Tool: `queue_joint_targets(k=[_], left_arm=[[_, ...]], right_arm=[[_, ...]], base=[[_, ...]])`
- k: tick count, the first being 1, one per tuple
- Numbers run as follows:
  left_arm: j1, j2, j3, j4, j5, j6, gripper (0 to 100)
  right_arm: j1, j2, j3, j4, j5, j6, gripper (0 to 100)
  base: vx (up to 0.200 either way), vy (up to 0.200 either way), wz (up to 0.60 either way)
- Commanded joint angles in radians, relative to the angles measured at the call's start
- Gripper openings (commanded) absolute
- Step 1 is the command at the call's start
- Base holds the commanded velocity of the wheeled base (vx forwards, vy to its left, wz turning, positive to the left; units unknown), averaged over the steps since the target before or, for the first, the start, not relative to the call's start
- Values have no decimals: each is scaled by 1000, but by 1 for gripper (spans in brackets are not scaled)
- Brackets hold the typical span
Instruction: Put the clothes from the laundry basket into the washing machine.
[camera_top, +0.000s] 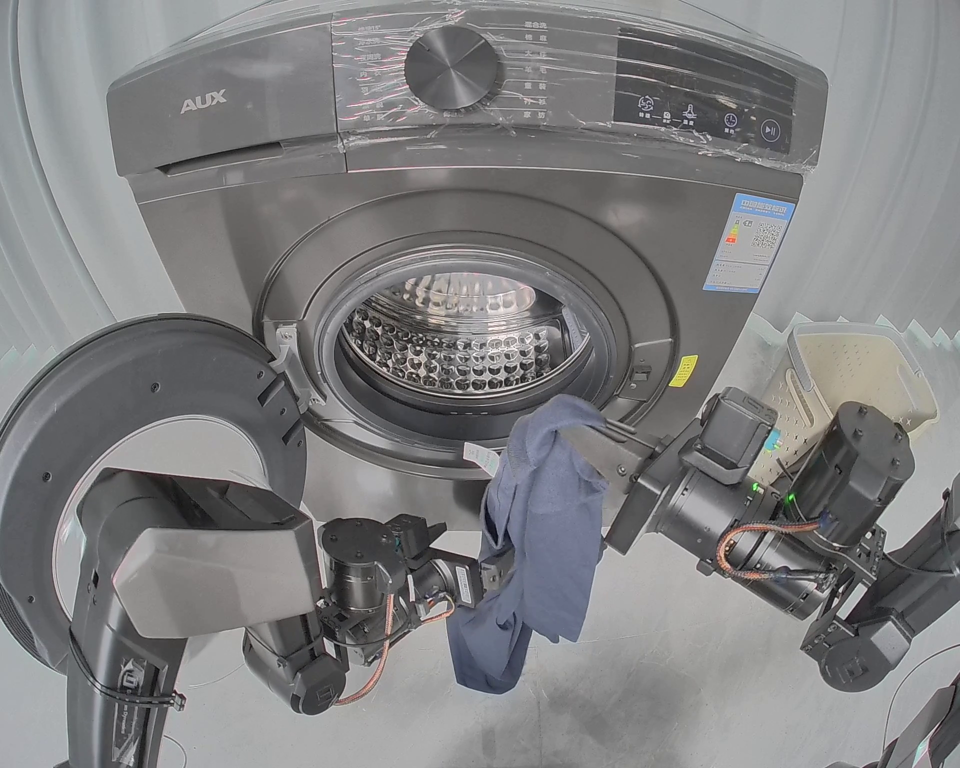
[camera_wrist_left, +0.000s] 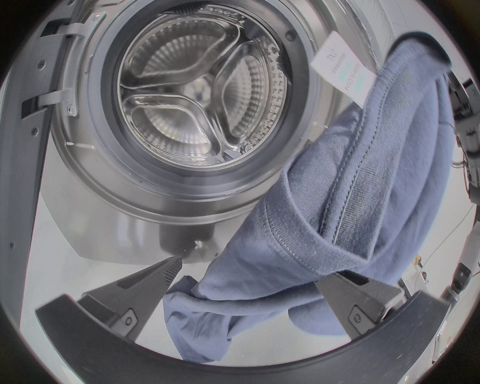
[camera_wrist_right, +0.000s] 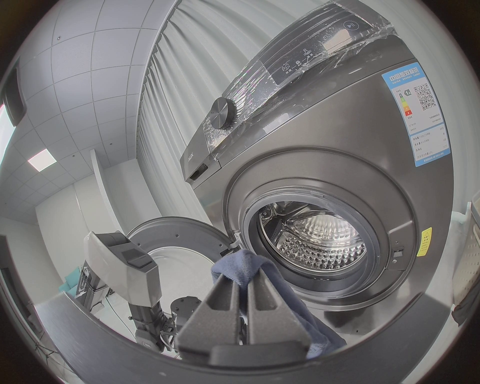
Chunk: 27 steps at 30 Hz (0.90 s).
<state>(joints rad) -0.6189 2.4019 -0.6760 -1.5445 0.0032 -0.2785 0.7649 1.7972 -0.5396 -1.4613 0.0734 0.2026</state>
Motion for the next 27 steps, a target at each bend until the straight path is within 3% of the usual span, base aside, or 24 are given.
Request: queue_joint_targets(k=[1, 7, 23, 27], left_arm=[[28, 16, -39, 0, 15, -1, 100], [67, 31, -94, 0, 35, 1, 100], [51, 51, -139, 1, 29, 5, 100], [57, 75, -166, 0, 32, 32, 100]], right_arm=[[8, 1, 6, -1, 0, 0, 0], [21, 1, 10, -1, -3, 1, 0], [34, 2, 10, -1, -4, 1, 0], [34, 2, 12, -1, -4, 1, 0]], base=[[0, 0, 0], [0, 0, 0], [0, 0, 0], [0, 0, 0]])
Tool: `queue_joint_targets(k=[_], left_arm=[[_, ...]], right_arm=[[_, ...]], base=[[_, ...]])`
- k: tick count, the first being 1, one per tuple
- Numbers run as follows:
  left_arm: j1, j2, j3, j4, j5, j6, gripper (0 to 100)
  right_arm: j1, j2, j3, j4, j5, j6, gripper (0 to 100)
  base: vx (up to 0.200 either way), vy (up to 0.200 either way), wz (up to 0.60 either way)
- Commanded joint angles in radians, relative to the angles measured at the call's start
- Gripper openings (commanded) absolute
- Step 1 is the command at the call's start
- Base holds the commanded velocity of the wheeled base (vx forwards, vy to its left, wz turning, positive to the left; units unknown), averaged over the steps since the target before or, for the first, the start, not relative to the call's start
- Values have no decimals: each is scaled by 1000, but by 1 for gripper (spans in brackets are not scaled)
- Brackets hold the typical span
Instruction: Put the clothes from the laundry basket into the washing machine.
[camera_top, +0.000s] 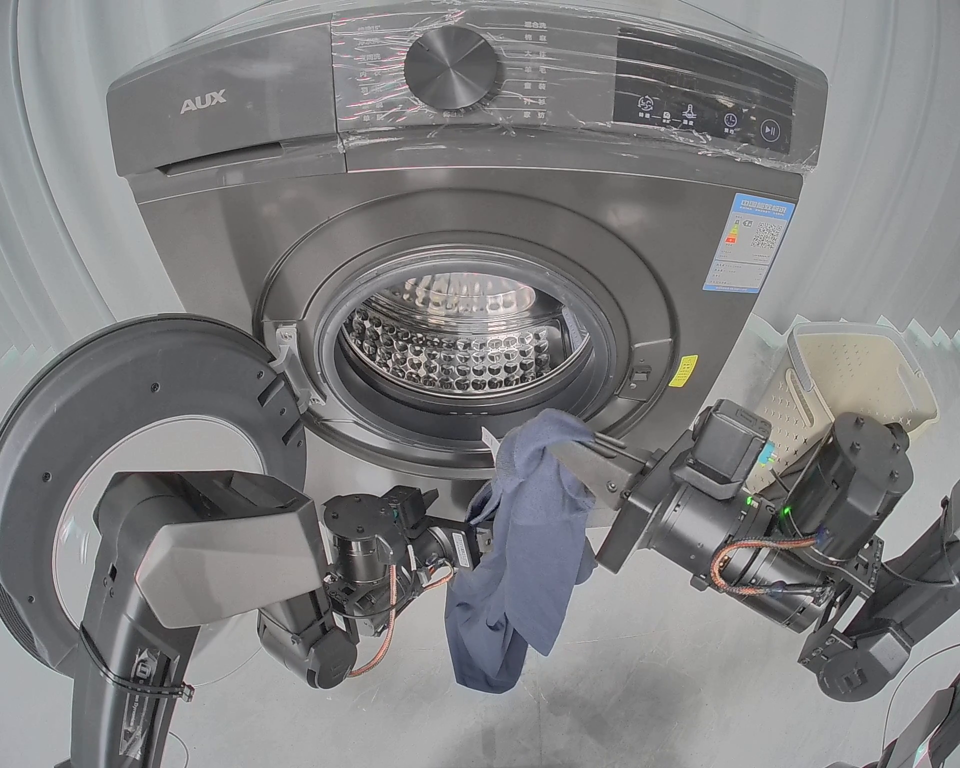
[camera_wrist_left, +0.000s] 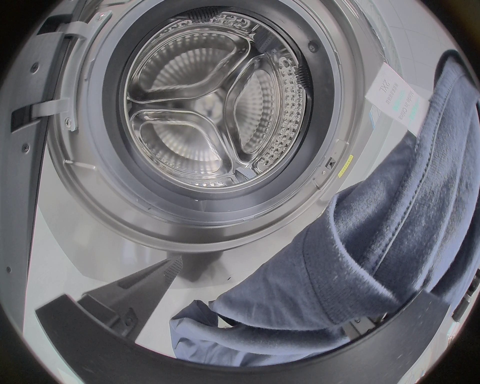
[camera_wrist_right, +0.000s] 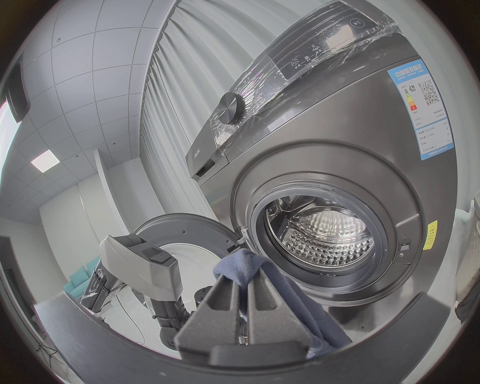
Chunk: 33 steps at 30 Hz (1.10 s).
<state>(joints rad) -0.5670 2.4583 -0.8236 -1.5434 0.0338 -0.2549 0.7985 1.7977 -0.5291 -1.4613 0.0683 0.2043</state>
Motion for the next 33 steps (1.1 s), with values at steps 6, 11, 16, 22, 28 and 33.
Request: queue_joint_targets(k=[6, 11, 16, 22, 28, 33], left_arm=[[13, 24, -74, -1, 5, 9, 0], [29, -38, -72, -3, 23, 9, 0], [44, -240, 84, -3, 23, 9, 0], [72, -481, 296, -1, -31, 19, 0], [108, -567, 356, -3, -140, 51, 0], [153, -573, 363, -3, -184, 66, 0]], right_arm=[[-1, -4, 31, -2, 1, 0, 0], [-24, -8, 54, -1, -1, -2, 0], [-131, 5, 95, 1, -13, 0, 0], [-174, 29, 118, -14, -4, 3, 0], [-179, 20, 170, -79, 45, 0, 0], [-211, 32, 212, -79, 64, -13, 0]], base=[[0, 0, 0], [0, 0, 0], [0, 0, 0], [0, 0, 0], [0, 0, 0], [0, 0, 0]])
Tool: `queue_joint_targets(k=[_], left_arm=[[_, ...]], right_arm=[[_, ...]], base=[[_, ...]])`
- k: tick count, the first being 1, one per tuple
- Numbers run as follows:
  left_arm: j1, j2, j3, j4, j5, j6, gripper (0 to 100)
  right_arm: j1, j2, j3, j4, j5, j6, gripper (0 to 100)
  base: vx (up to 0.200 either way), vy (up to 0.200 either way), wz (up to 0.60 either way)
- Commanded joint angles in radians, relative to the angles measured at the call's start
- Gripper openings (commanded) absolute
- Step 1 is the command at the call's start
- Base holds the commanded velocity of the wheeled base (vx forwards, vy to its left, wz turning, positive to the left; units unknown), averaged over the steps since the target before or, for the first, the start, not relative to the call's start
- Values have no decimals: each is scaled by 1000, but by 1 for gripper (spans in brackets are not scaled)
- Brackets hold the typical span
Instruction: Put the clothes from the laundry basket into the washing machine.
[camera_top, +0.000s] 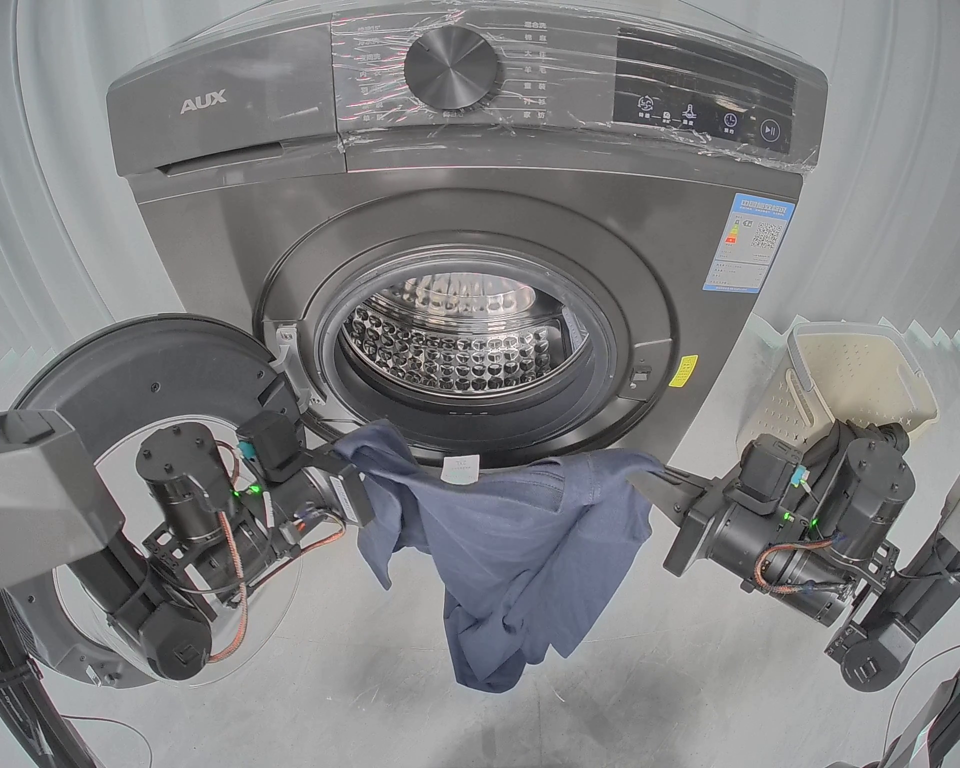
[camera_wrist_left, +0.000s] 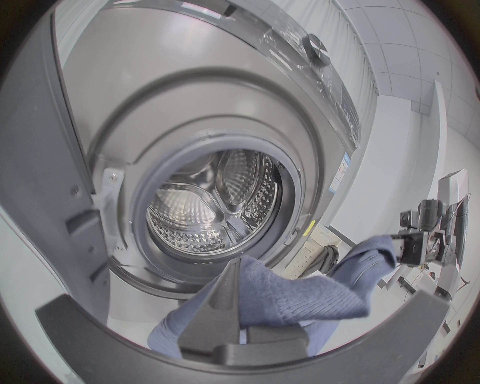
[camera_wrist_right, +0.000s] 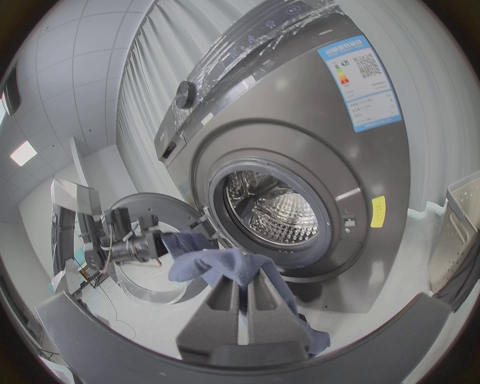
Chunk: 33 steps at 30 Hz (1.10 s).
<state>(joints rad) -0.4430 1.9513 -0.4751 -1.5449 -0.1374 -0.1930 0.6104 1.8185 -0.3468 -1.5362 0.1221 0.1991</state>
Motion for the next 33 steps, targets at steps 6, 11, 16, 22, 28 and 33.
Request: queue_joint_targets(k=[6, 11, 16, 22, 28, 33], left_arm=[[35, -75, -17, -1, -13, 7, 0], [30, -146, -10, 0, -16, 21, 0], [35, -153, -3, 0, -14, 64, 0], [35, -178, -5, 0, -16, 86, 0], [49, -175, 0, 0, -14, 86, 0], [50, -164, -2, 0, -16, 81, 0]], right_arm=[[-78, 47, 14, -5, 24, -30, 0], [-97, 50, -31, -5, 22, -32, 0], [-95, 45, -75, -5, 19, -32, 0], [-97, 31, -130, -7, 16, -30, 0], [-97, -1, -141, -5, 13, -30, 0], [-97, -31, -139, -5, 7, -30, 0]], base=[[0, 0, 0], [0, 0, 0], [0, 0, 0], [0, 0, 0], [0, 0, 0], [0, 0, 0]])
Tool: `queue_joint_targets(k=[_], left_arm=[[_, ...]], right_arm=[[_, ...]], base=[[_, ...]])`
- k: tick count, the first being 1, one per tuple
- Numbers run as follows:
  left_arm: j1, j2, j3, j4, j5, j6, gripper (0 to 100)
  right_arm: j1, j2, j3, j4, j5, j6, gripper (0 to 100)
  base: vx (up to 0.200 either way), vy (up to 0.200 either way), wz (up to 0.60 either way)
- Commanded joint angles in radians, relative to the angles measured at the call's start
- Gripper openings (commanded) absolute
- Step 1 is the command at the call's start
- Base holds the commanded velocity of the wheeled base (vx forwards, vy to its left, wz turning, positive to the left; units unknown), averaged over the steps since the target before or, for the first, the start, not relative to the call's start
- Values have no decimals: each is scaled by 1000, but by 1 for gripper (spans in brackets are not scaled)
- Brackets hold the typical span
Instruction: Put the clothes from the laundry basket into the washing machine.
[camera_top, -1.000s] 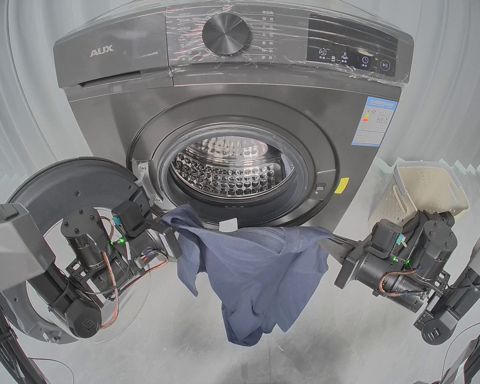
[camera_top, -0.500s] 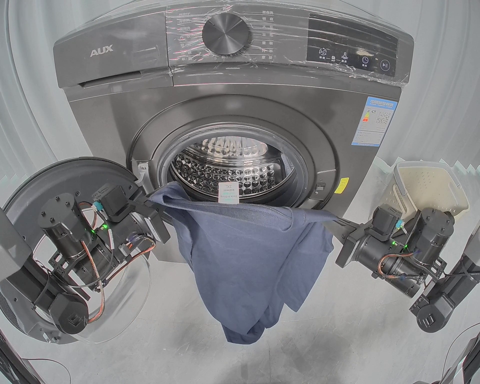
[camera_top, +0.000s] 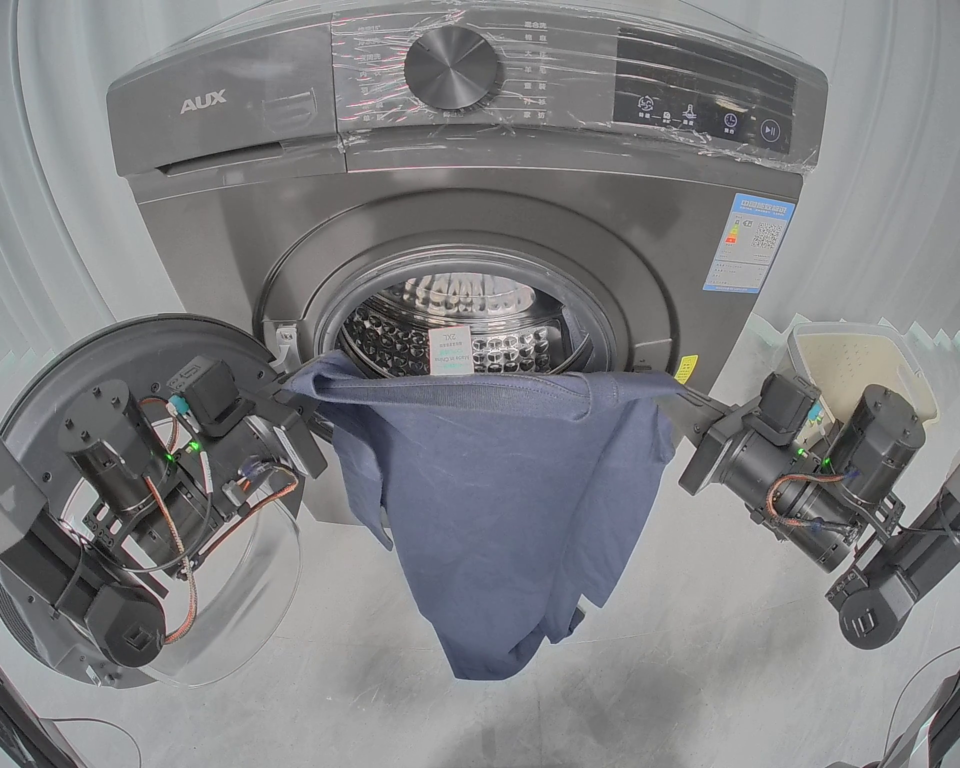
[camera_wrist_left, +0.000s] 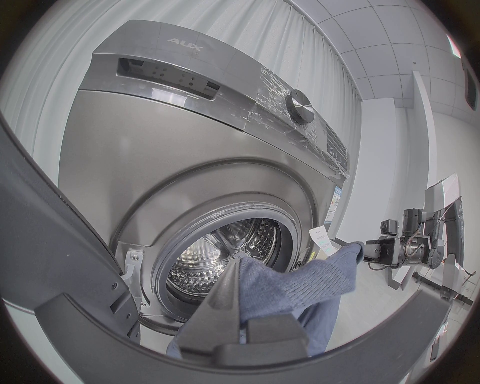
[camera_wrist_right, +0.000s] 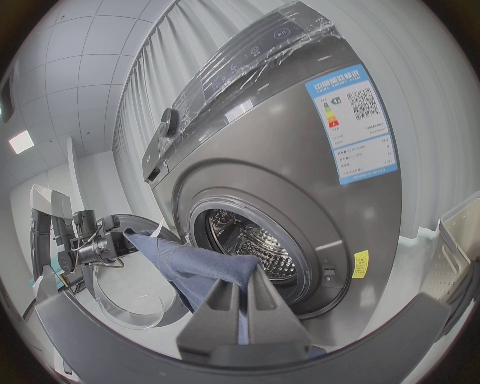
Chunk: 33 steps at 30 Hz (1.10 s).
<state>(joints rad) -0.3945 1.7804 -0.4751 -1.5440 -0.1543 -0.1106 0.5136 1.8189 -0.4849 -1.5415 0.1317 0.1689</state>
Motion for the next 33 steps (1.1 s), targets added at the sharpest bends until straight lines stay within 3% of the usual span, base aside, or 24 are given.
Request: queue_joint_targets(k=[1, 15, 33], left_arm=[[2, 11, -7, -1, 1, -1, 0], [-11, -3, 29, -1, 2, 8, 0], [-30, -6, -79, 18, -2, 8, 0]], right_arm=[[0, -40, -6, 0, -6, 0, 0], [13, -70, -12, 0, -15, -2, 0], [8, -72, -23, 1, -17, -8, 0]], base=[[0, 0, 0], [0, 0, 0], [0, 0, 0]])
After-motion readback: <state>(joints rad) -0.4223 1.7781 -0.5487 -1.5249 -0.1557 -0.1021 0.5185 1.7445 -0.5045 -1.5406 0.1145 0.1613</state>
